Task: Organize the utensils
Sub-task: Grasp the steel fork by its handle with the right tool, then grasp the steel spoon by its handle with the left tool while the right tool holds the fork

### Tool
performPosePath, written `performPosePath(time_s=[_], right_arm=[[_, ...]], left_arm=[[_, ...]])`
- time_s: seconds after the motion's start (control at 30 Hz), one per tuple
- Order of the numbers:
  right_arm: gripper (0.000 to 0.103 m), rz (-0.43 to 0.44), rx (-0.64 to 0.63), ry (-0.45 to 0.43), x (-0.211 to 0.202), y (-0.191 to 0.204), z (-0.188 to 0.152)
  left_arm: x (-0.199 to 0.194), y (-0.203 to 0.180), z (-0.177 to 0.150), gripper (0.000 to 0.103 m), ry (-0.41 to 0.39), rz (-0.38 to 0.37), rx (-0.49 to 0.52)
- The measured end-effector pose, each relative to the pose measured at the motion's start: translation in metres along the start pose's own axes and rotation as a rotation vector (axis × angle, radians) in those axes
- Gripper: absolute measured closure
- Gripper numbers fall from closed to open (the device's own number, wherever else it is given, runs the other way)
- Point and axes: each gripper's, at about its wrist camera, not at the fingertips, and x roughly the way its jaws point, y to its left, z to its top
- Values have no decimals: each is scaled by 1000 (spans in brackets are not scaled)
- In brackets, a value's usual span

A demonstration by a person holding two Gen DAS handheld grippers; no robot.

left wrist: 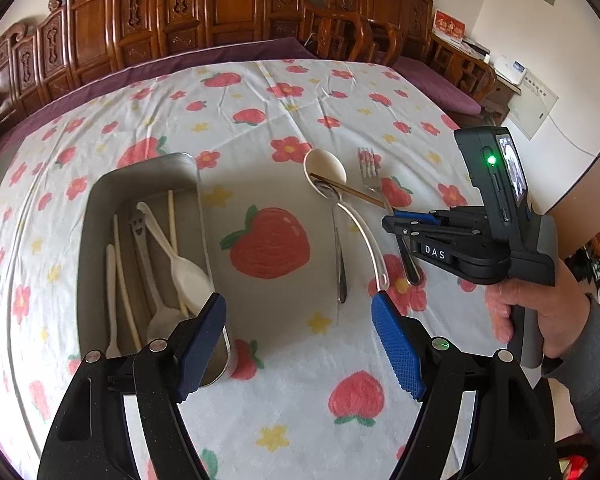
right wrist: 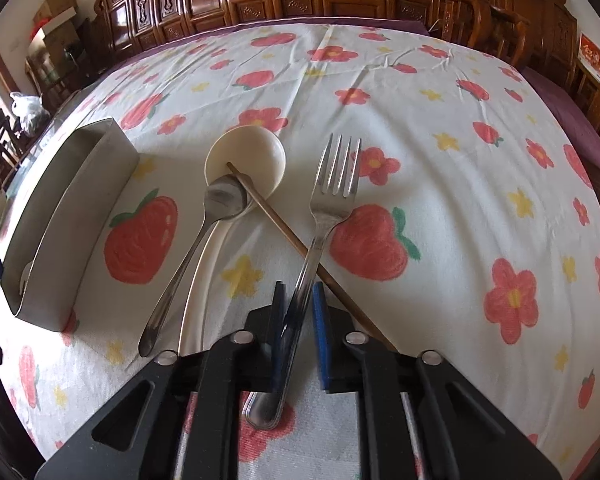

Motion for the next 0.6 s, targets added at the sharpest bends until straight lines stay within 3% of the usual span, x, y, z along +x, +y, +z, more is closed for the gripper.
performPosePath(time_s=[0.27,0.6], right_arm=[[94,42,50,-19,-20,-9,-18],[94,53,32,-69,-55,-14,-41]], left_arm=[[20,-13,9,31,10,-12,27],[63,-28,20,58,72,-21,53]])
